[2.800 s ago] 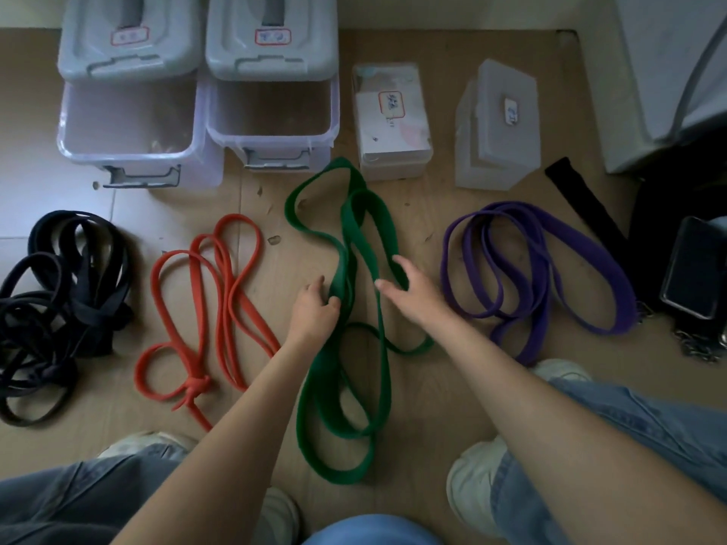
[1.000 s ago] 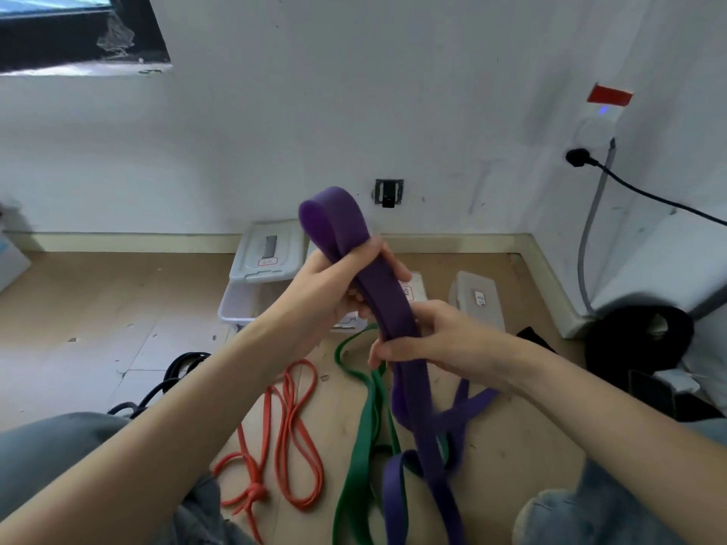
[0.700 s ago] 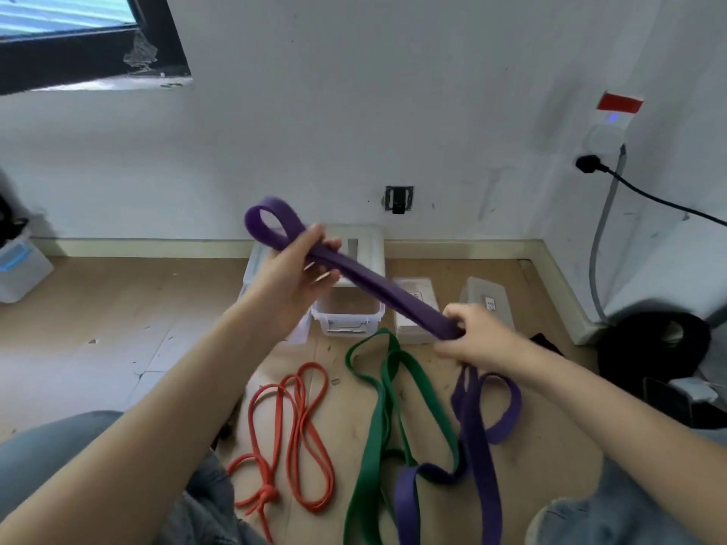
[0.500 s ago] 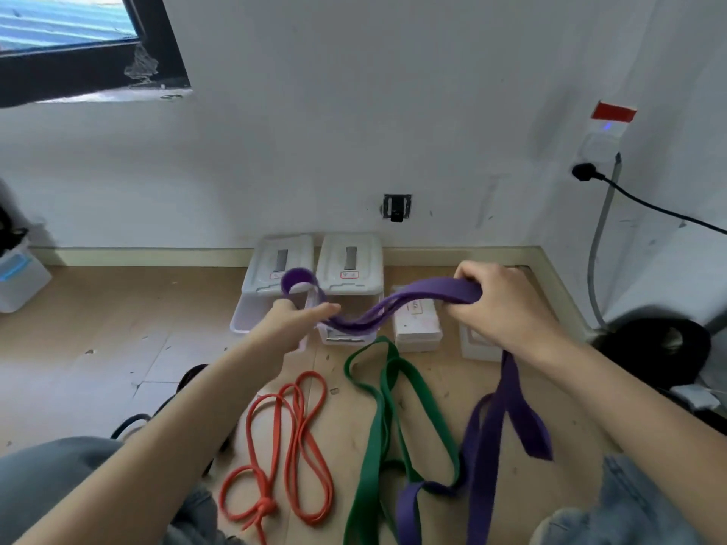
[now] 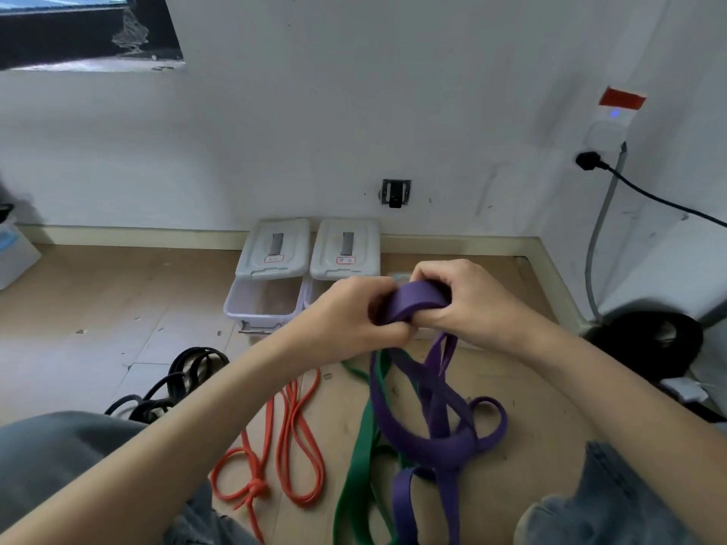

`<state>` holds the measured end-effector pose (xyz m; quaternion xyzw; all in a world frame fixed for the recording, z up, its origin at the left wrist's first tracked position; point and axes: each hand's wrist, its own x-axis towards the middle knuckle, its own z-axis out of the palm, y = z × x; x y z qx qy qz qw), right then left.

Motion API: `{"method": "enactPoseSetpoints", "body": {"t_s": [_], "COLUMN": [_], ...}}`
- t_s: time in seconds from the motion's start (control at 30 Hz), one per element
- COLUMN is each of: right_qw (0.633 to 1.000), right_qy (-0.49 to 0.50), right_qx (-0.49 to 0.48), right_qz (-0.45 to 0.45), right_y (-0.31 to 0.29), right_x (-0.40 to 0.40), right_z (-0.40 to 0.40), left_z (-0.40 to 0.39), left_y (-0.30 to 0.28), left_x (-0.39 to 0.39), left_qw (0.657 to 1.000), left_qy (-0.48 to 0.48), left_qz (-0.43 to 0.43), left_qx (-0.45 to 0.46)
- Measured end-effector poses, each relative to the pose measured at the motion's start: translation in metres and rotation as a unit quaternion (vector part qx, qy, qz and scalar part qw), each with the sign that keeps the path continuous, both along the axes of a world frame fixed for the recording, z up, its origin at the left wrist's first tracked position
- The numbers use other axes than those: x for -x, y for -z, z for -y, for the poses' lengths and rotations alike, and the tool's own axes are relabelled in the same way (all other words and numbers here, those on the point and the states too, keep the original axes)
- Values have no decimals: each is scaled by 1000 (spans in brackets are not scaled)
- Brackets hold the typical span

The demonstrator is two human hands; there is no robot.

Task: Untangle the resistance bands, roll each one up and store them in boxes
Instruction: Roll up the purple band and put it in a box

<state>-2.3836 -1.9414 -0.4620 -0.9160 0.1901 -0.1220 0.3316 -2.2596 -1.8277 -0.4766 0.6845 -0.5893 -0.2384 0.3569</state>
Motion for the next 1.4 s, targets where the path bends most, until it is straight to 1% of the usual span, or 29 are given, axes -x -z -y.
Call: {"method": "enactPoseSetpoints", "body": {"t_s": [0.07,0.1,0.13,0.17,0.2,0.23,0.3,0.33,0.37,0.4,0.43,0.47,0.5,0.53,0.57,0.6,0.63,0.67,0.73,0.8,0.87,0.93,1.03,1.1,1.2,1.3,1.4], "right_qw": [999,999,997,994,993,992,987,983,981,981,983,985,987,988,989,993,997,999,999,999,1000,1000,993,988,989,991,988], "right_qy": [-16,-21,-23,-22,-21,-24,-30,-21,-6,14,38,60,69,66,53,36,14,-8,-22,-12,-2,1,-5,-18,-29,-48,-65], "right_qx": [-26,-42,-69,-96,-105,-98,-73,-69,-71,-84,-102,-122,-136,-140,-135,-114,-77,-40,-20,-27,-14,-17,-114,-149,-142,-111,-114], "right_qz": [-12,-20,-28,-39,-55,-75,-143,-169,-179,-172,-146,-103,-52,-10,15,17,-1,-25,-44,-30,-21,-16,-25,-30,-39,-57,-81], "right_y": [2,5,10,17,26,37,52,57,59,57,53,45,36,25,15,5,-2,-7,-10,-9,-4,3,25,39,53,59,58], "right_x": [4,4,5,6,8,10,16,19,21,22,21,19,15,11,7,5,2,0,-2,-2,-1,0,2,1,2,3,2], "right_z": [6,8,8,8,8,9,11,13,16,18,17,16,14,11,8,5,1,-3,-7,-5,2,9,7,4,3,5,6], "left_z": [-3,-5,-7,-10,-12,-14,-18,-19,-21,-23,-24,-25,-26,-25,-23,-20,-17,-12,-4,0,1,0,-3,-5,-11,-16,-18], "left_y": [-10,-15,-21,-26,-32,-38,-46,-47,-43,-37,-28,-16,-4,7,14,18,20,19,17,15,11,1,-19,-26,-30,-48,-58], "left_x": [-3,-5,-5,-5,-7,-11,-26,-36,-47,-58,-67,-70,-69,-64,-55,-44,-33,-23,-9,0,4,6,5,3,-4,-19,-29], "left_qw": [996,993,991,990,992,992,979,976,981,990,994,985,969,960,961,968,977,986,997,1000,999,995,980,969,952,931,929], "left_qy": [11,15,18,16,7,-10,-45,-60,-80,-99,-111,-106,-79,-44,-14,3,6,0,-5,-8,-36,-51,-65,-77,-80,-74,-66], "left_qz": [88,112,120,110,77,18,-103,-122,-106,-57,16,88,137,150,135,100,59,25,-27,-26,-13,-33,-119,-149,-205,-265,-258], "left_qx": [27,44,63,82,104,128,168,168,143,87,-5,-108,-190,-231,-239,-229,-204,-163,-77,-15,28,74,143,180,213,240,256]}}
